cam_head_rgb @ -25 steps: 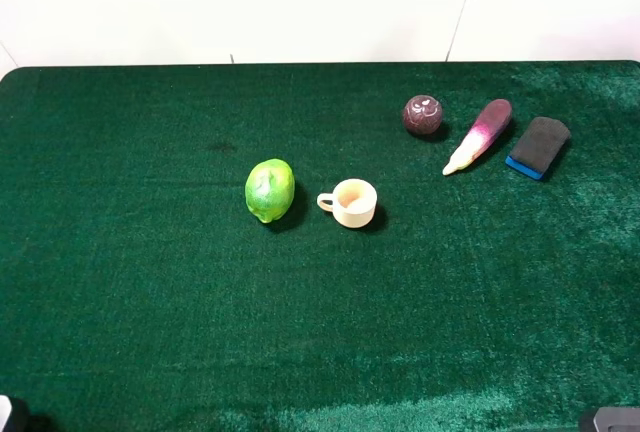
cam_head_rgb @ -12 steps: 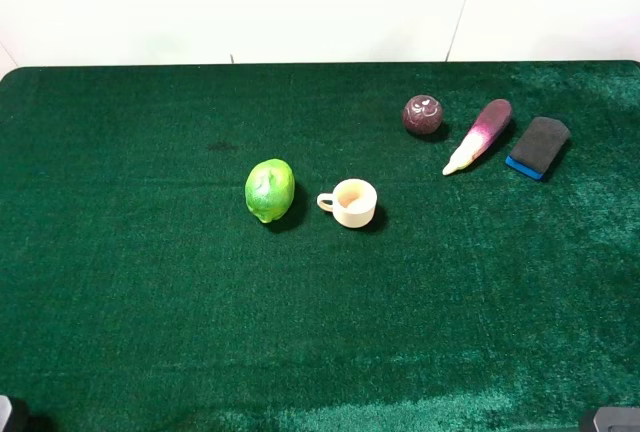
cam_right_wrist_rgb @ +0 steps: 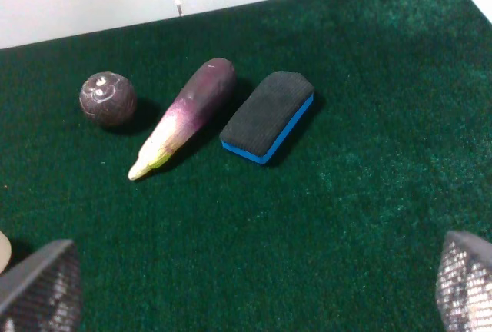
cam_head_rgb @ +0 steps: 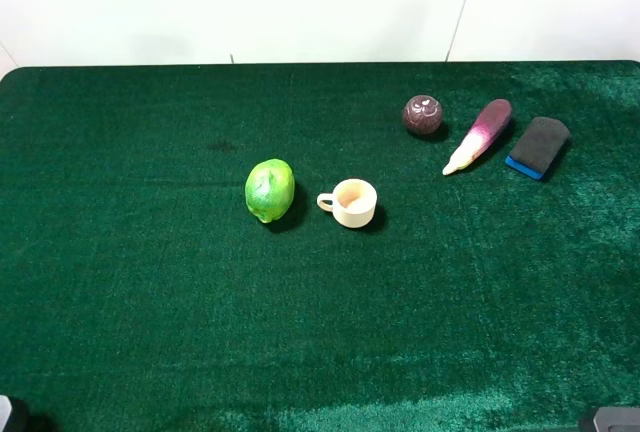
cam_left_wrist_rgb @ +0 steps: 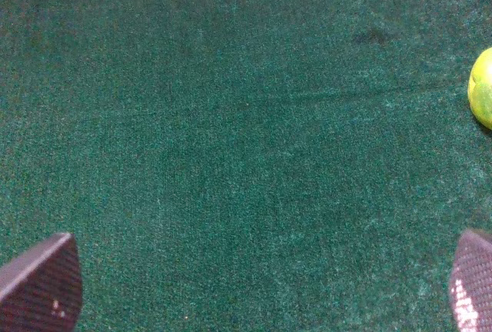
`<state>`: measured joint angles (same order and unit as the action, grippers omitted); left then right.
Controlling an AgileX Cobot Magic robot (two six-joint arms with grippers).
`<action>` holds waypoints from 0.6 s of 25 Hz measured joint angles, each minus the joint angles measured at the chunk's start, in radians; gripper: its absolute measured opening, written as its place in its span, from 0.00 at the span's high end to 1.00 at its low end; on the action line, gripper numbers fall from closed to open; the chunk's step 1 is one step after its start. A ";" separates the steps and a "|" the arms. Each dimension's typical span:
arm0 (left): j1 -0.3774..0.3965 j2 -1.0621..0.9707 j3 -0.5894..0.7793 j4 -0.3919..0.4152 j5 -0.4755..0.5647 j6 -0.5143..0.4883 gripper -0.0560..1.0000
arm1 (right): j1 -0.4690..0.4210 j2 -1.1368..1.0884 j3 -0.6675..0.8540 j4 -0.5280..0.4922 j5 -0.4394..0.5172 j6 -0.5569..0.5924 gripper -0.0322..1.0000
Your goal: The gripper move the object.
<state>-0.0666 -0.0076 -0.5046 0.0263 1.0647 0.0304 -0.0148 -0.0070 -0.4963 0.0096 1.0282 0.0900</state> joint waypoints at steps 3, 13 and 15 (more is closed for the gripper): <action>0.000 0.000 0.000 -0.001 0.000 0.001 0.03 | 0.000 0.000 0.000 0.000 0.000 0.000 0.30; 0.000 0.000 0.000 -0.001 0.000 0.003 0.03 | 0.000 0.000 0.000 0.000 0.000 0.000 0.30; 0.000 0.000 0.000 -0.001 0.000 0.003 0.03 | 0.000 0.000 0.000 0.000 0.000 0.000 0.30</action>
<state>-0.0666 -0.0076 -0.5046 0.0253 1.0647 0.0333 -0.0148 -0.0070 -0.4963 0.0096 1.0282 0.0900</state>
